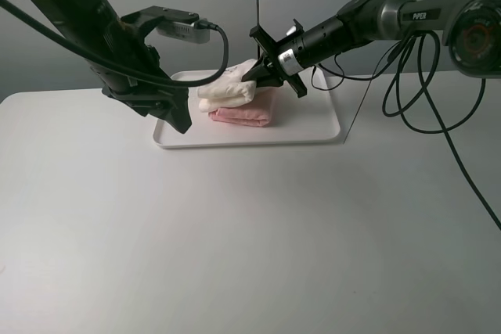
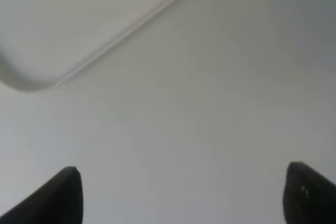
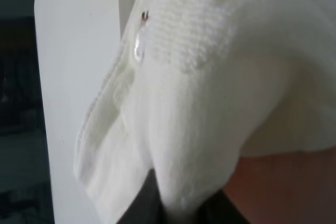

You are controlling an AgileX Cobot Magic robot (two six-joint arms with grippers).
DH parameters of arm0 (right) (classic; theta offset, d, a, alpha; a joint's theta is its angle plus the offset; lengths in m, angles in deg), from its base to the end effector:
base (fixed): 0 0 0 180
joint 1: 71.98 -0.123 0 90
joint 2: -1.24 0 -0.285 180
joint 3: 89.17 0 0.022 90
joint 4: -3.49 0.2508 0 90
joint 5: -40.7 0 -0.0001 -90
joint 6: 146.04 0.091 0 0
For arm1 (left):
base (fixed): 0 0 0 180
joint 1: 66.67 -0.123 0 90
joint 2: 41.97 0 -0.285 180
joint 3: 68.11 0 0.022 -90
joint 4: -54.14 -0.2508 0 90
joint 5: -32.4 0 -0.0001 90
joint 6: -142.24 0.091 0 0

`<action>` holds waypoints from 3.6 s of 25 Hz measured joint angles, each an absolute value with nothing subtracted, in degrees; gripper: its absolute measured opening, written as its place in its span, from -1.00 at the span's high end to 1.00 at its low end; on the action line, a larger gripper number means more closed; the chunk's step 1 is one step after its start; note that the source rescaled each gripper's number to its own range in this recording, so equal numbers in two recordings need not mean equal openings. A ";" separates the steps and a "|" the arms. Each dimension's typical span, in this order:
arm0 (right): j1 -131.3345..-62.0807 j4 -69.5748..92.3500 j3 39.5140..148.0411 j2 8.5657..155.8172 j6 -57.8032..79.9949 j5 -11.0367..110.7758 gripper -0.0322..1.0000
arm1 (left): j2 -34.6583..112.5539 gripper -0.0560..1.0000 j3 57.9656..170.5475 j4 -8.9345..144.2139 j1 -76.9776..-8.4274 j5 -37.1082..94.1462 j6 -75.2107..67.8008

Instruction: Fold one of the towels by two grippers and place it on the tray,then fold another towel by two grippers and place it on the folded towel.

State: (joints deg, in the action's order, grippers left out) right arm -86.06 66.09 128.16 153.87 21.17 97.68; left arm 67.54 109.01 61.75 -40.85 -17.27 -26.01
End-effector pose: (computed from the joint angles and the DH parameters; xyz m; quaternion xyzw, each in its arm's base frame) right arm 0.4869 0.1920 0.1138 0.0481 0.8880 0.4543 0.0524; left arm 0.3233 -0.1667 0.2304 0.2847 0.9442 -0.0753 0.1475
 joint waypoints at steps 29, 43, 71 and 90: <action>-86.10 19.22 124.75 130.54 25.07 108.98 -0.81 | 62.86 -0.98 107.10 61.43 -40.85 -17.17 -26.72; -86.10 17.55 71.86 79.91 23.09 91.68 -0.96 | 32.62 -0.98 90.43 49.30 -42.03 -17.81 -40.52; -86.10 12.24 48.30 13.18 26.29 105.45 -1.00 | -22.68 -0.98 81.07 43.13 -42.03 -37.73 -49.29; -86.10 11.80 43.03 9.00 25.38 104.01 -1.00 | -34.18 -0.98 64.00 48.39 -42.03 -30.06 -42.03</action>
